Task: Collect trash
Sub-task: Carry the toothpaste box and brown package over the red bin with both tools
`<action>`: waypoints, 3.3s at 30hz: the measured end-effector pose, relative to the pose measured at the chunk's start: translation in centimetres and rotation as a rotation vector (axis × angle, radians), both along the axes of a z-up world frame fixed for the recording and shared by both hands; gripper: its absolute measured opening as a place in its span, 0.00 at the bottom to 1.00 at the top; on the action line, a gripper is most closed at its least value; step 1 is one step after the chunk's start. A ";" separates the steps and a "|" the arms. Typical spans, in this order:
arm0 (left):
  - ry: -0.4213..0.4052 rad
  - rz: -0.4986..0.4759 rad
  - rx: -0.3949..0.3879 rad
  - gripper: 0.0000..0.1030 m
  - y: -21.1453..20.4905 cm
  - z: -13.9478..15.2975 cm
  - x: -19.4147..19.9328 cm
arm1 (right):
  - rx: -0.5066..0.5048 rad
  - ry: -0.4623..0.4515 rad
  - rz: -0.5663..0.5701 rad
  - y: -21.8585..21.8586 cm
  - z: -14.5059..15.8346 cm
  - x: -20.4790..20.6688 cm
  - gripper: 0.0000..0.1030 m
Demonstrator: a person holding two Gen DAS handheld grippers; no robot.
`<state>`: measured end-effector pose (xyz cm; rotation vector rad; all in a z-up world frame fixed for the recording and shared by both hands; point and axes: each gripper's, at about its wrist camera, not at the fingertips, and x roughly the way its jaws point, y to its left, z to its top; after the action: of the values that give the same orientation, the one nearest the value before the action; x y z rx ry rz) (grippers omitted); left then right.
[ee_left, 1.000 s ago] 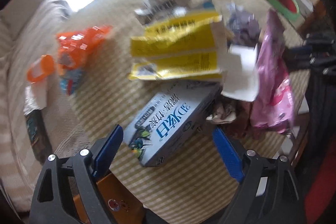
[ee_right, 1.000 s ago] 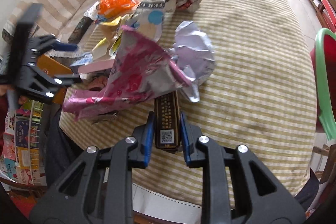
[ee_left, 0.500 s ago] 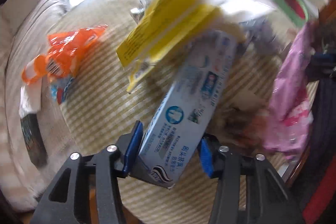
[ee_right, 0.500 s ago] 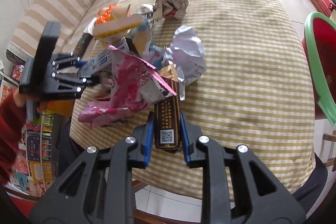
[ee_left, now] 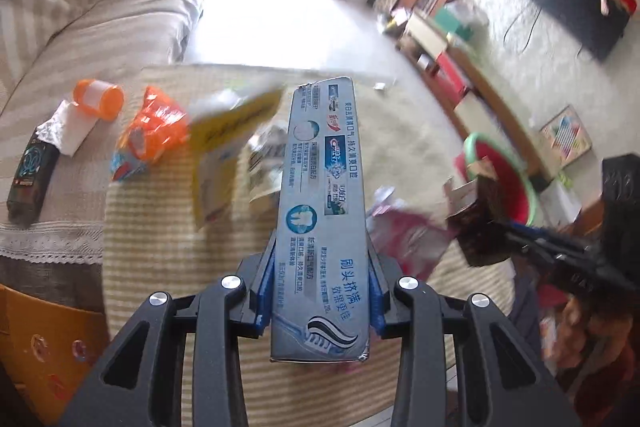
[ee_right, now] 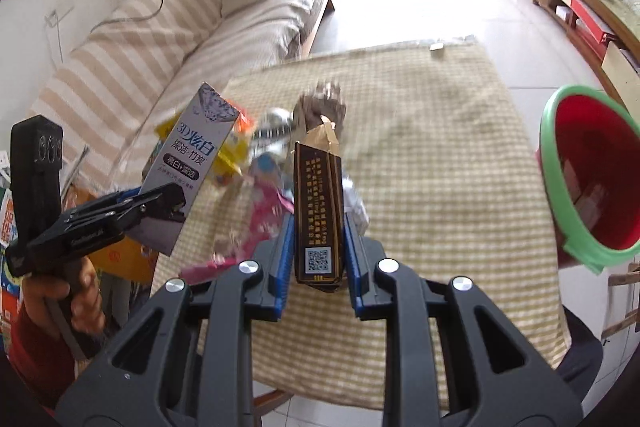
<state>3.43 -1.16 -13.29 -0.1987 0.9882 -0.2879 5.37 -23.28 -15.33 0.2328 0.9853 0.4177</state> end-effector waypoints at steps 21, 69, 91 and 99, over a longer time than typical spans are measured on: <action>-0.129 0.064 0.013 0.33 -3.8 5.1 2.1 | -0.003 -0.202 -0.101 -2.3 5.4 -0.4 0.23; -0.202 -0.179 0.088 0.33 -14.9 5.9 4.5 | -0.006 -0.176 -0.364 -13.3 4.2 -0.5 0.23; -0.135 -0.446 0.074 0.33 -30.8 1.3 7.9 | 0.027 -0.138 -0.666 -26.7 0.2 -1.7 0.23; -0.088 -0.489 0.094 0.33 -34.2 -0.6 9.2 | 0.044 -0.134 -0.688 -29.3 -0.9 -0.6 0.23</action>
<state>12.59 -35.38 -13.92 0.1455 0.9514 -0.6888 4.79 -52.55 -16.20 0.5533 0.7087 -0.1735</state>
